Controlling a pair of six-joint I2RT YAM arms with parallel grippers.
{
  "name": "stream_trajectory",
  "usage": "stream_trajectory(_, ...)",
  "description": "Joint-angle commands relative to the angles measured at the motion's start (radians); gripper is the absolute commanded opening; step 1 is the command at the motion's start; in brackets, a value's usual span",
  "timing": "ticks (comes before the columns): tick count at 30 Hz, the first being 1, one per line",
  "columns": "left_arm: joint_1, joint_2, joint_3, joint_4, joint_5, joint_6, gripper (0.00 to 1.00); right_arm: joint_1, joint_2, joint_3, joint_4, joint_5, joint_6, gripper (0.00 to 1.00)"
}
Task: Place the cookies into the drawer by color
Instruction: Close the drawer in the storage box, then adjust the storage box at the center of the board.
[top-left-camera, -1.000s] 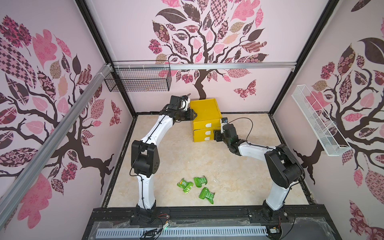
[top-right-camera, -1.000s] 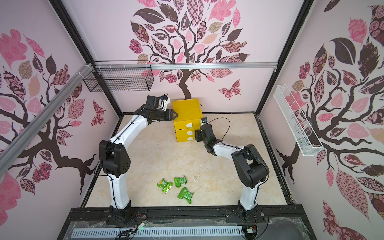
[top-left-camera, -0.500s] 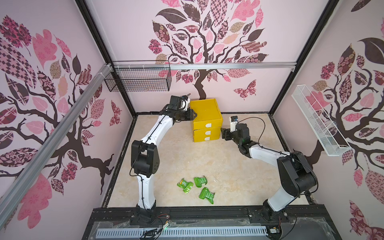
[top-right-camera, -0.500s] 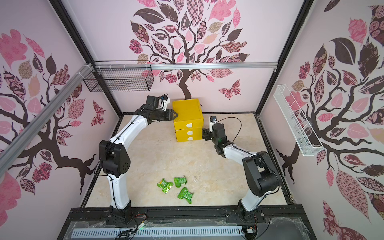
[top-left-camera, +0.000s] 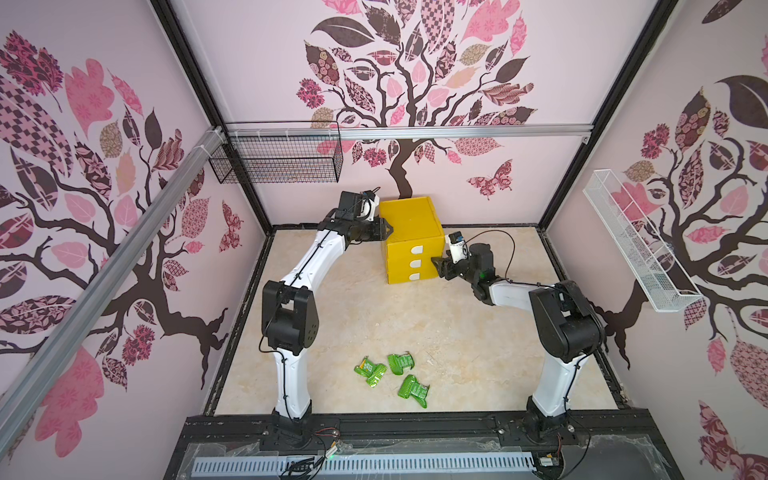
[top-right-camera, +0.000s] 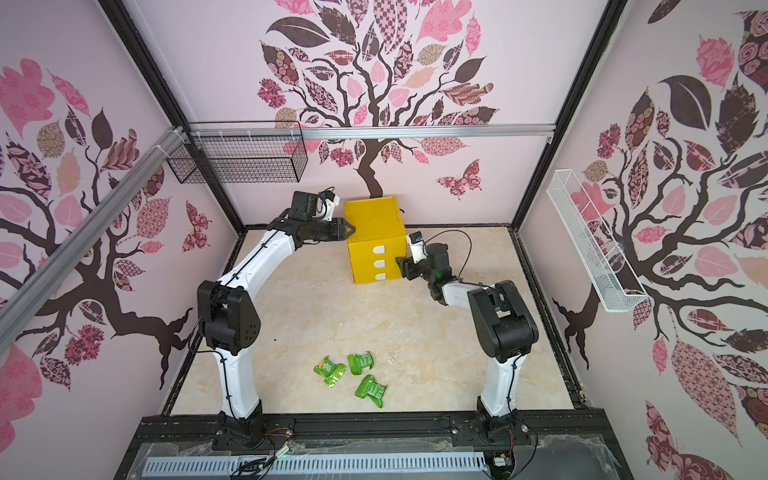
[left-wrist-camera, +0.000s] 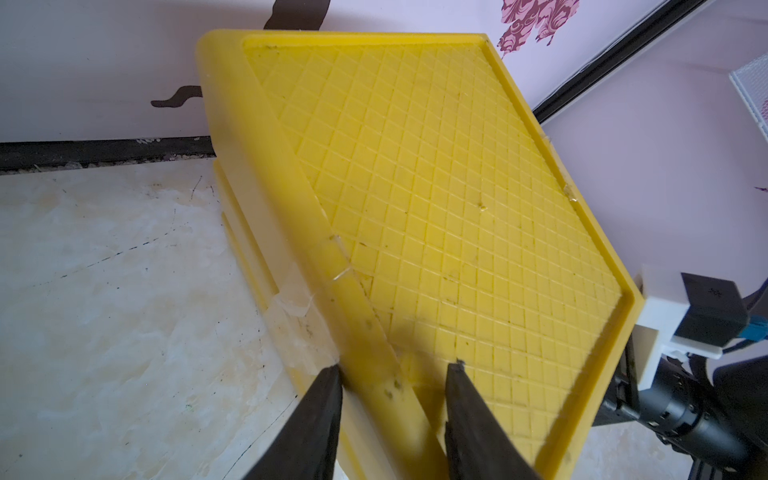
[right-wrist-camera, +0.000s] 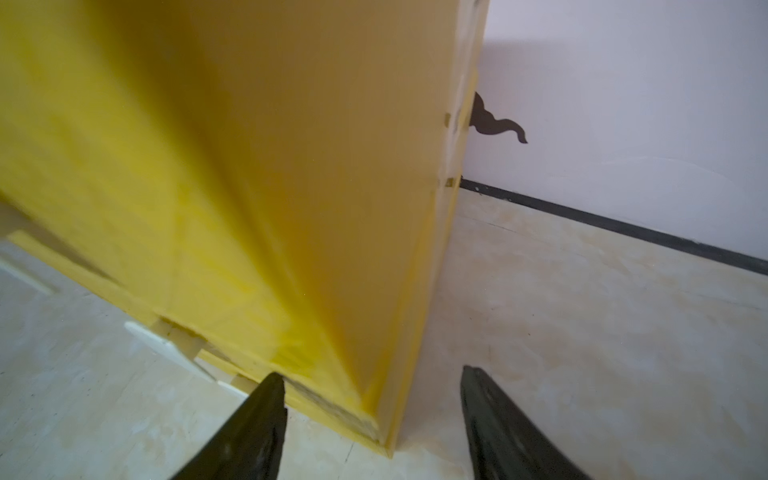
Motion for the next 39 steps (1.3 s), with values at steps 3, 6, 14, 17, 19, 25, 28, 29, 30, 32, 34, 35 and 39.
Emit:
stream_trajectory(3,-0.022,0.064,-0.06,-0.17,0.014,0.022,0.43,-0.003,0.052,0.087,0.101,-0.249,-0.068,0.6)
stream_trajectory(6,-0.027,0.056,-0.072,-0.166,0.019,0.02,0.43,0.0,0.033,0.039,0.176,-0.28,-0.057,0.53)
stream_trajectory(14,-0.069,0.023,-0.119,-0.146,0.029,0.013,0.41,0.009,-0.066,-0.07,0.156,-0.309,-0.088,0.41)
stream_trajectory(17,-0.078,0.001,-0.143,-0.135,0.032,0.011,0.41,0.013,-0.111,-0.124,0.138,-0.265,-0.097,0.42)
stream_trajectory(19,-0.078,-0.018,-0.16,-0.129,0.034,0.005,0.41,0.016,-0.15,-0.158,0.115,-0.231,-0.1,0.43)
stream_trajectory(25,-0.08,-0.045,-0.22,-0.101,0.033,-0.007,0.4,0.074,-0.278,-0.251,-0.043,0.053,-0.104,0.54)
stream_trajectory(28,-0.08,-0.054,-0.232,-0.101,0.032,-0.012,0.4,0.097,-0.348,-0.336,-0.041,0.167,-0.007,0.57)
stream_trajectory(29,-0.08,-0.056,-0.235,-0.102,0.034,-0.016,0.4,0.106,-0.371,-0.362,-0.047,0.195,0.021,0.57)
stream_trajectory(30,-0.08,-0.062,-0.243,-0.098,0.035,-0.024,0.4,0.121,-0.399,-0.391,-0.054,0.227,0.043,0.57)
stream_trajectory(32,-0.08,-0.078,-0.262,-0.081,0.04,-0.043,0.4,0.152,-0.445,-0.438,-0.064,0.302,0.077,0.58)
stream_trajectory(34,-0.08,-0.096,-0.276,-0.072,0.044,-0.064,0.4,0.189,-0.49,-0.475,-0.081,0.377,0.123,0.59)
stream_trajectory(35,-0.08,-0.105,-0.284,-0.067,0.047,-0.072,0.4,0.216,-0.516,-0.491,-0.094,0.422,0.149,0.59)
stream_trajectory(39,-0.084,-0.135,-0.312,-0.044,0.06,-0.104,0.4,0.353,-0.536,-0.515,-0.116,0.546,0.212,0.6)
